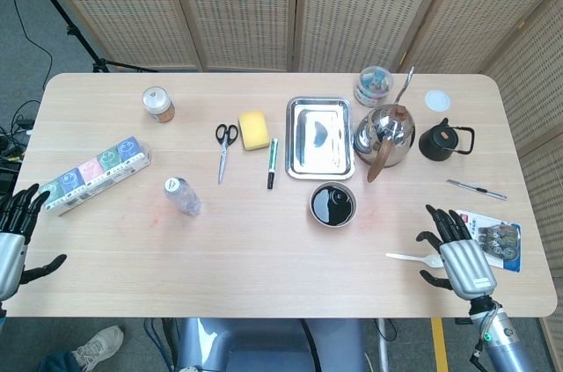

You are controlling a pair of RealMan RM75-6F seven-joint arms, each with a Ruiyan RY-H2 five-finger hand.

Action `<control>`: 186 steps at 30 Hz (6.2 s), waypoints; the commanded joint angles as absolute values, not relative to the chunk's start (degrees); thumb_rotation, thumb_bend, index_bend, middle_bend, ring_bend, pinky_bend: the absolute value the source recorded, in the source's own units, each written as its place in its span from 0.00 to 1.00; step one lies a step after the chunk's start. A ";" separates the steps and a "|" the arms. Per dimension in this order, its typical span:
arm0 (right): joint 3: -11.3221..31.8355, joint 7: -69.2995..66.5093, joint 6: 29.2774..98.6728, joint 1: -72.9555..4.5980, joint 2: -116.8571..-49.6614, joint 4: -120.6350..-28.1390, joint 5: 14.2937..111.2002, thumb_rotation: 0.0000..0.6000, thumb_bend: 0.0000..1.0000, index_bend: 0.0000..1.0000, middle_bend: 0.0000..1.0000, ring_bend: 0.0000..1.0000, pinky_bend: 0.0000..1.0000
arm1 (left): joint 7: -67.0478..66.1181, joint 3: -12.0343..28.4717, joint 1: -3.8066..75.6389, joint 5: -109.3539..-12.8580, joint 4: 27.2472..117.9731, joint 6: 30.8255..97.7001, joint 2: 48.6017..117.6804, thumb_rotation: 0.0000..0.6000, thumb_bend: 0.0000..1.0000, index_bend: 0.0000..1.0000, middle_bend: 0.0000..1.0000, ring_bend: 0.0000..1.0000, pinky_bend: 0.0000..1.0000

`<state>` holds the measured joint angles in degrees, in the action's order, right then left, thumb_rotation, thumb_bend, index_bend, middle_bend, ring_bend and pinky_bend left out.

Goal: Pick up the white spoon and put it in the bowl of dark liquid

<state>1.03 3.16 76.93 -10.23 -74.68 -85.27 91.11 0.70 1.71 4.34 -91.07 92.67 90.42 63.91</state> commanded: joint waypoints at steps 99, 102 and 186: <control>-0.65 4.85 62.69 -17.65 -90.83 -65.84 82.87 1.00 0.40 0.50 0.00 0.00 0.00 | 1.67 3.81 5.31 -88.48 99.61 89.05 60.68 1.00 0.00 0.02 0.00 0.00 0.00; -0.71 4.97 62.81 -17.69 -90.93 -65.57 83.05 1.00 0.40 0.53 0.00 0.00 0.00 | 1.67 3.80 5.26 -88.51 99.57 89.15 60.71 1.00 0.00 0.02 0.00 0.00 0.00; 17.47 -16.50 49.14 -41.24 -93.37 -82.75 61.73 1.00 0.41 0.56 0.00 0.00 0.00 | 4.82 3.86 5.03 -88.51 99.16 89.02 59.13 1.00 0.00 0.02 0.00 0.00 0.00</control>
